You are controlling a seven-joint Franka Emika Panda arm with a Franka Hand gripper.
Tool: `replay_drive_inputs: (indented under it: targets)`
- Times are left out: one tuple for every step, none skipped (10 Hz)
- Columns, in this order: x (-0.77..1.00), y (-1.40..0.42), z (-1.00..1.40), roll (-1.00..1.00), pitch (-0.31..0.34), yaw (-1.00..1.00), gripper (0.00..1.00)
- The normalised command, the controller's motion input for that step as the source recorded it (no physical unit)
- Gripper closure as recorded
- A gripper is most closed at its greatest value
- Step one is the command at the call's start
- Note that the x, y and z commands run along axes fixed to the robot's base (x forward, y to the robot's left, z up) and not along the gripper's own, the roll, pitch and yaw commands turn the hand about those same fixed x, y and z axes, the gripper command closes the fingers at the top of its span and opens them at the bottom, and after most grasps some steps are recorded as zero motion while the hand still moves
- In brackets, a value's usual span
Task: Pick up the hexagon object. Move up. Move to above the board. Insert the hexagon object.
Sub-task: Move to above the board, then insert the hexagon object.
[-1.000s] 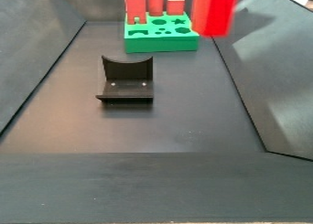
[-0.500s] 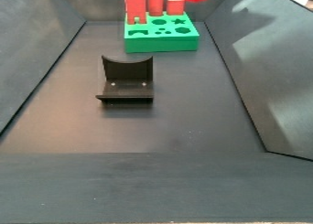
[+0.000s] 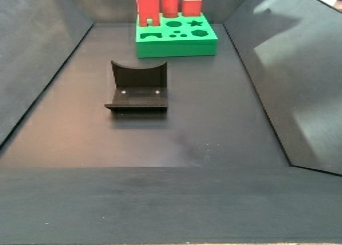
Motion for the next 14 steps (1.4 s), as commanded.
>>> replay_drive_inputs:
  targets:
    - [0.1,-1.0,0.14,0.0,0.066,0.01,1.0]
    - [0.11,-1.0,0.14,0.01,0.083,0.01,1.0]
    - [0.12,-1.0,0.15,0.0,0.11,0.01,1.0]
    - [0.14,-1.0,0.15,0.0,0.124,0.01,1.0]
    - [0.17,-1.0,0.15,0.01,0.131,0.0,1.0]
    - [0.19,-1.0,0.16,0.01,0.135,0.01,1.0]
    - [0.15,-0.6,0.1,0.01,0.134,0.01,1.0]
    - [0.13,-0.43,0.08,0.02,0.127,0.01,1.0]
    - [0.08,-0.22,0.05,0.03,0.098,0.01,1.0]
    - [0.0,0.0,-0.03,0.0,0.0,0.0,1.0]
    - [0.0,0.0,-0.19,0.0,-0.019,0.0,1.0]
    - [0.0,0.01,-0.32,0.0,-0.041,0.01,1.0]
    - [-0.01,0.0,-0.42,0.0,-0.077,0.05,1.0]
    - [-0.02,0.0,-0.47,0.0,-0.09,0.07,1.0]
